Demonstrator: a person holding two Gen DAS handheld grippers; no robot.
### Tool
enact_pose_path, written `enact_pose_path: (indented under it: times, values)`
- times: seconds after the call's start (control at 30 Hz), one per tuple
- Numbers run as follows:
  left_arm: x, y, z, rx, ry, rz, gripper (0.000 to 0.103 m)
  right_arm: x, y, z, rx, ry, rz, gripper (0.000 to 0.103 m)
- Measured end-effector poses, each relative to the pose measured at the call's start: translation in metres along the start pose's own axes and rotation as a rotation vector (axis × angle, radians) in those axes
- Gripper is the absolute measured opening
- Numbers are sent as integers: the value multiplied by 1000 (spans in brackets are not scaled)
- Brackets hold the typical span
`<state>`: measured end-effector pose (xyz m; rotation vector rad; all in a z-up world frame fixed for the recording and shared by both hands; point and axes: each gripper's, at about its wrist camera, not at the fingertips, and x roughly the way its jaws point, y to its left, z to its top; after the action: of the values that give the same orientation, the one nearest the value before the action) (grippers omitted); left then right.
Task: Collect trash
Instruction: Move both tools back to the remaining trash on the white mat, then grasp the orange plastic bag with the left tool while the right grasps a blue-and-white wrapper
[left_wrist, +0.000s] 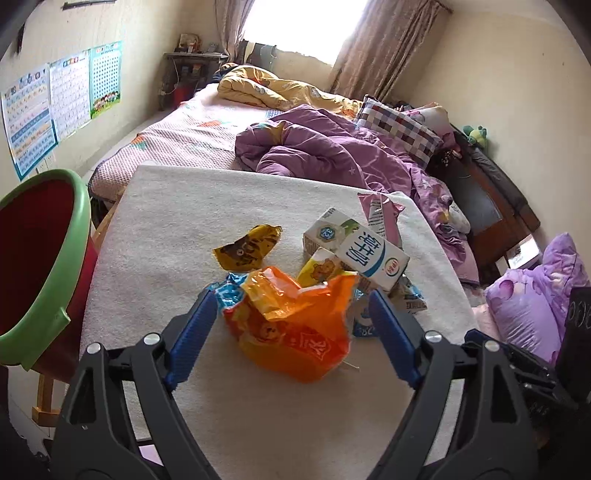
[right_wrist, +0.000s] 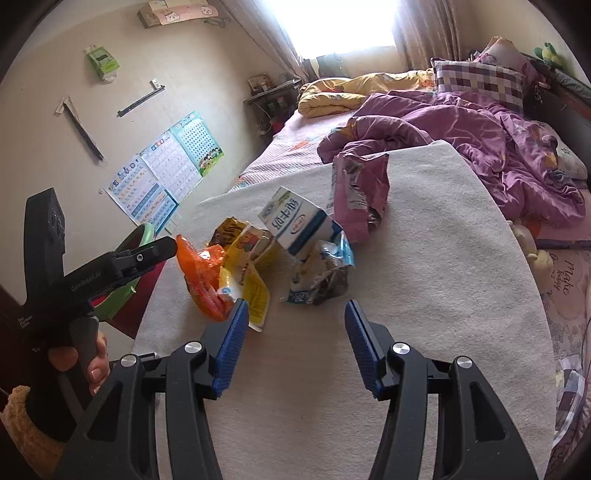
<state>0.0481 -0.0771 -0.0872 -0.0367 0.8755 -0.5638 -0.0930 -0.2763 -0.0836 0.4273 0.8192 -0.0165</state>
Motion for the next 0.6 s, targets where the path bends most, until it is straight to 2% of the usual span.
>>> enact_pose_path:
  times: [0.17, 0.23, 0.27, 0.33, 0.4, 0.43, 0.47, 0.6]
  values:
    - [19, -14, -2, 41, 17, 86, 83, 3, -16, 7, -6, 11, 31, 53]
    - [33, -11, -2, 42, 46, 152, 83, 6, -20, 11, -9, 12, 53, 53]
    - [38, -8, -3, 26, 66, 162, 83, 8, -20, 13, -12, 13, 63, 53]
    - [43, 2, -3, -29, 87, 133, 82, 12, -18, 17, -18, 17, 77, 53]
    - [44, 9, -6, -64, 109, 118, 74, 18, -18, 21, -24, 25, 88, 54]
    - [43, 10, -7, -64, 108, 125, 64, 21, -19, 23, -30, 29, 89, 55]
    - [41, 10, -8, -59, 106, 129, 47, 23, -19, 25, -35, 30, 90, 58]
    - [32, 12, -15, -61, 102, 133, 39, 39, -20, 36, -43, 44, 92, 58]
